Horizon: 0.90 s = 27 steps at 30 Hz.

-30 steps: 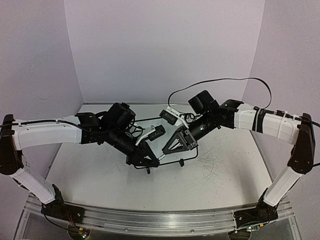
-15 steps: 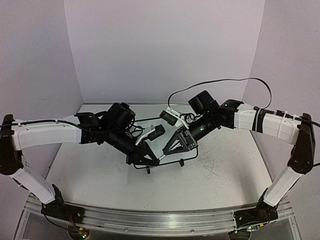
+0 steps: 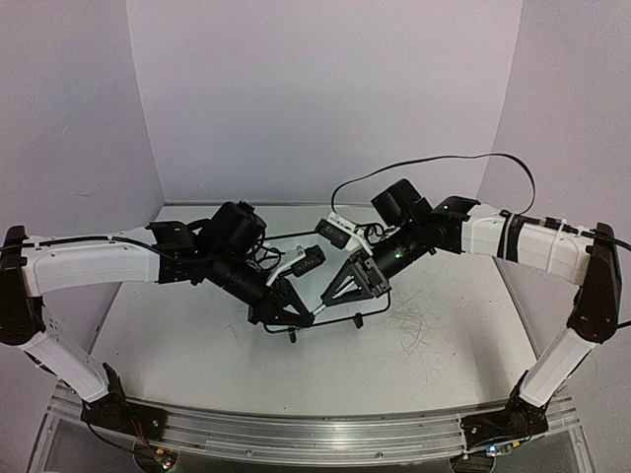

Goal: Write a sentence on the whiteboard
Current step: Pass from the left arm to the right, then pass from the right arm to the left

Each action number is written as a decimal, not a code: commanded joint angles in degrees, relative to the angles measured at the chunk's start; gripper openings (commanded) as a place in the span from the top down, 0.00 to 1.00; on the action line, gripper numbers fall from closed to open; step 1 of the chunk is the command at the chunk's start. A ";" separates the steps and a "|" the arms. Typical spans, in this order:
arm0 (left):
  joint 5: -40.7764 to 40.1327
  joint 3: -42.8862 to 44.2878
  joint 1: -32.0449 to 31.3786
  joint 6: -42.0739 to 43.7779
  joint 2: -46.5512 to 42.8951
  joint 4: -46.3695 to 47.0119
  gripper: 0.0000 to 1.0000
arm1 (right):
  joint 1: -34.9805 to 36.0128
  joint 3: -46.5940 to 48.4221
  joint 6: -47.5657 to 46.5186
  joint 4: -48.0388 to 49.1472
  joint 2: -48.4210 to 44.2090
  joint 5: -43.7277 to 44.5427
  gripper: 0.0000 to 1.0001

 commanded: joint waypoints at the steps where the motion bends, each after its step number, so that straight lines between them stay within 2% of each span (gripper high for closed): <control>1: -2.50 0.80 0.09 0.17 -2.80 -0.85 0.92 | 0.40 0.22 -0.69 0.07 -2.22 -0.59 1.00; 3: -2.63 0.03 0.09 -0.02 -3.37 -0.85 0.83 | 0.25 0.00 -0.71 0.15 -2.75 0.00 1.00; 6: -1.90 -0.71 0.12 -0.48 -3.79 -0.85 0.77 | 0.15 0.08 -0.49 0.23 -3.07 0.28 1.00; 11: -1.41 -0.35 0.09 -0.51 -3.68 -0.85 0.76 | 0.17 0.68 -0.20 0.23 -3.04 0.52 1.00; 17: 1.58 0.24 0.02 -0.61 -2.08 -0.46 0.67 | 0.16 1.07 0.18 0.63 -3.39 0.66 1.00; 27: 4.11 1.02 -0.03 -0.87 -0.61 1.04 0.61 | 0.14 0.14 1.61 3.41 -4.71 1.33 1.00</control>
